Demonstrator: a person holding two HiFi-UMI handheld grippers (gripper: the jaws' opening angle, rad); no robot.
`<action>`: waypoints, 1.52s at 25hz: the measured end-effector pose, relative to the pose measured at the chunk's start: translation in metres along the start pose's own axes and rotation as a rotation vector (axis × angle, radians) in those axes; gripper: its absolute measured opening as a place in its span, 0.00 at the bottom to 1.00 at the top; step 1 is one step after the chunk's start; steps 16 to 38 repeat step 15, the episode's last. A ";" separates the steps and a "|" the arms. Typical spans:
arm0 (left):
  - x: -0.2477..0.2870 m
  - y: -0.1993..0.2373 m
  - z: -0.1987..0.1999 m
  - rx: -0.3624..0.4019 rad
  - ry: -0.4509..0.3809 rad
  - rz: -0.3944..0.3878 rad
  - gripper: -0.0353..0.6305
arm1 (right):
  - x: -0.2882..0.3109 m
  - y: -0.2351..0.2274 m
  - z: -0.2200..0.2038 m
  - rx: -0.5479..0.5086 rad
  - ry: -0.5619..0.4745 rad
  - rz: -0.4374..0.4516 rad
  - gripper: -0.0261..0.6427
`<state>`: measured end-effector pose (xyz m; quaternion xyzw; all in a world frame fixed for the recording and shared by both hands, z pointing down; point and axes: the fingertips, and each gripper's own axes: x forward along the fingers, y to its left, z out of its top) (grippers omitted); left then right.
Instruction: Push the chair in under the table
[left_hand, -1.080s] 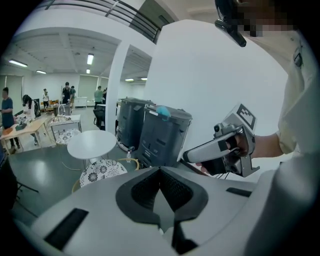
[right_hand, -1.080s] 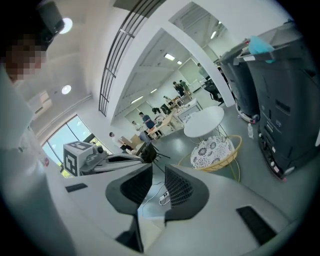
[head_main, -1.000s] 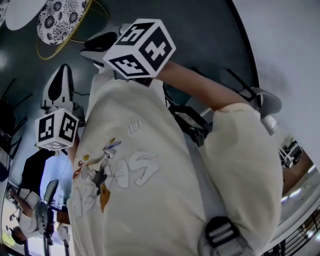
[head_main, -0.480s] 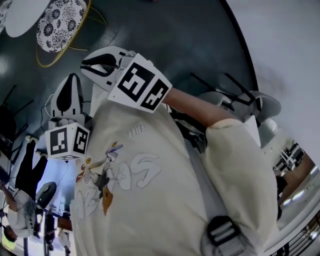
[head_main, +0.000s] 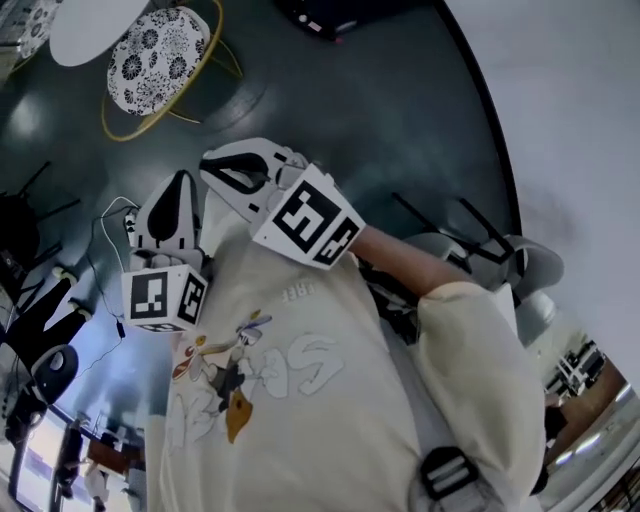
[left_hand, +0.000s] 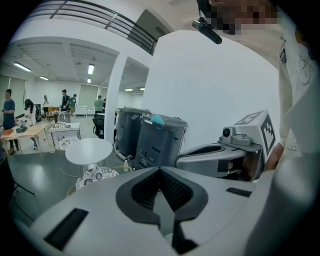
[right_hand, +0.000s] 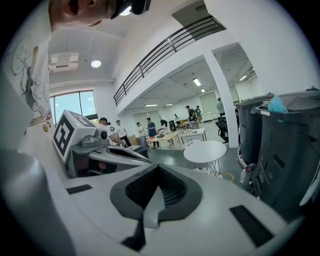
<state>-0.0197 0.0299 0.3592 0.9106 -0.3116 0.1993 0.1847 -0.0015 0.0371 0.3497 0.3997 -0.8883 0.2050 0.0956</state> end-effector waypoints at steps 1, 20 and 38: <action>0.000 -0.002 -0.001 -0.001 0.002 -0.001 0.07 | -0.002 0.001 -0.001 0.003 -0.001 -0.001 0.05; -0.016 -0.011 0.006 -0.026 -0.026 0.007 0.07 | -0.013 0.008 0.001 -0.005 -0.006 -0.033 0.05; -0.016 -0.011 0.006 -0.026 -0.026 0.007 0.07 | -0.013 0.008 0.001 -0.005 -0.006 -0.033 0.05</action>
